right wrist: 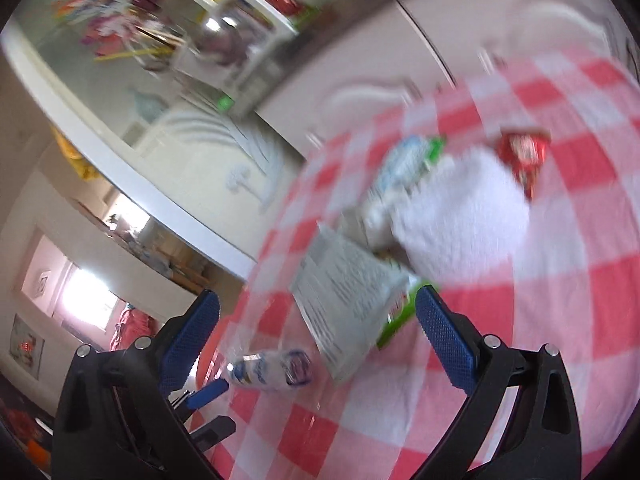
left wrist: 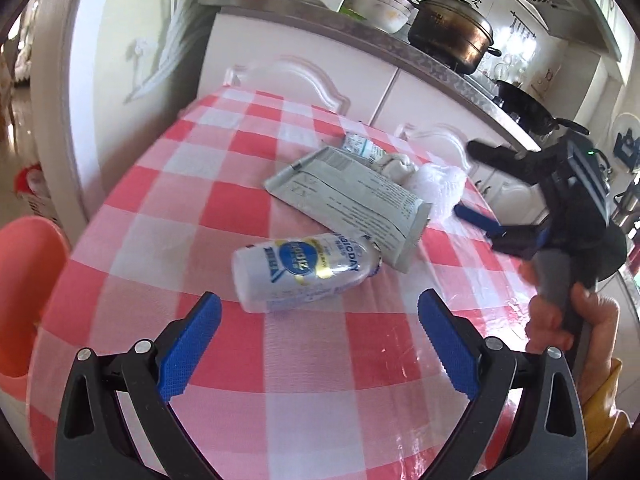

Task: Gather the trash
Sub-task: 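Move both tools back over the table toward the remaining items, then grasp the MAGICDAY bottle with the left tool while the right tool grasps the paper packet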

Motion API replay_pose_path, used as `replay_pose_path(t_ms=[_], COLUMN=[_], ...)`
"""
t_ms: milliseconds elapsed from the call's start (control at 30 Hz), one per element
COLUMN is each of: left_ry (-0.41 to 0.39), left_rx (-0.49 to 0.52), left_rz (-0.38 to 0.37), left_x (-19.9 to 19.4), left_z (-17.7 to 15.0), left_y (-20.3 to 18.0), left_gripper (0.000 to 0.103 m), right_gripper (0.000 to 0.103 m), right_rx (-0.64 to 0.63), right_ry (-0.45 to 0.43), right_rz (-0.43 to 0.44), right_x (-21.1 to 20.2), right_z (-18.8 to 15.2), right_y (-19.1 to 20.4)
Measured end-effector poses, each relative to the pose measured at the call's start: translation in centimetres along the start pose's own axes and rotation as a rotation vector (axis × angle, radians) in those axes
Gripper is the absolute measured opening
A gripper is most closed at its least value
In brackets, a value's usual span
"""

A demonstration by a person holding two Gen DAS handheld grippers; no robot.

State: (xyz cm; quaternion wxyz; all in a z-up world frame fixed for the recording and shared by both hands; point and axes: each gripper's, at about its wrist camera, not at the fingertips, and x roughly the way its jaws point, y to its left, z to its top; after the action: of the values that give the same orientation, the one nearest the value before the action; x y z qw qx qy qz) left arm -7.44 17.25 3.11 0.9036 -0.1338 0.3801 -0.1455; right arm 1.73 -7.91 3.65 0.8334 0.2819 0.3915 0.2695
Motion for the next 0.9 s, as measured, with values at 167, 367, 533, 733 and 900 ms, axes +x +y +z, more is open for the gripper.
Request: replay_pose_path(t_ms=[167,367,533,733,900], left_ry=[0.007,0.031,0.056,0.017,0.024], left_rx=[0.016,0.037,0.133,0.250,0.322], left_rz=[-0.062,-0.148,-0.192,-0.066,0.001], left_x=[0.9,1.5,1.4,0.0,1.2], left_z=[-0.1,-0.7,-1.3,-0.3,1.0], left_y=[-0.8,-2.2,-4.2,-4.0,-3.3], left_gripper=[0.097,0.097,0.097,0.097,0.097], right_gripper=[0.074,0.065,0.054,0.050,0.050], right_rx=[0.067,0.108,0.106,0.083,0.040], right_ry=[0.064,0.114,0.129,0.121,0.084], right_rz=[-0.022,-0.002,0.013,0.013,-0.071], right_x=[1.0,2.3,3.2,3.6,2.7], right_z=[-0.8,-1.5,-1.8,-1.7,-1.3], right_y=[-0.9,-1.9,-2.3,-2.6,-2.3])
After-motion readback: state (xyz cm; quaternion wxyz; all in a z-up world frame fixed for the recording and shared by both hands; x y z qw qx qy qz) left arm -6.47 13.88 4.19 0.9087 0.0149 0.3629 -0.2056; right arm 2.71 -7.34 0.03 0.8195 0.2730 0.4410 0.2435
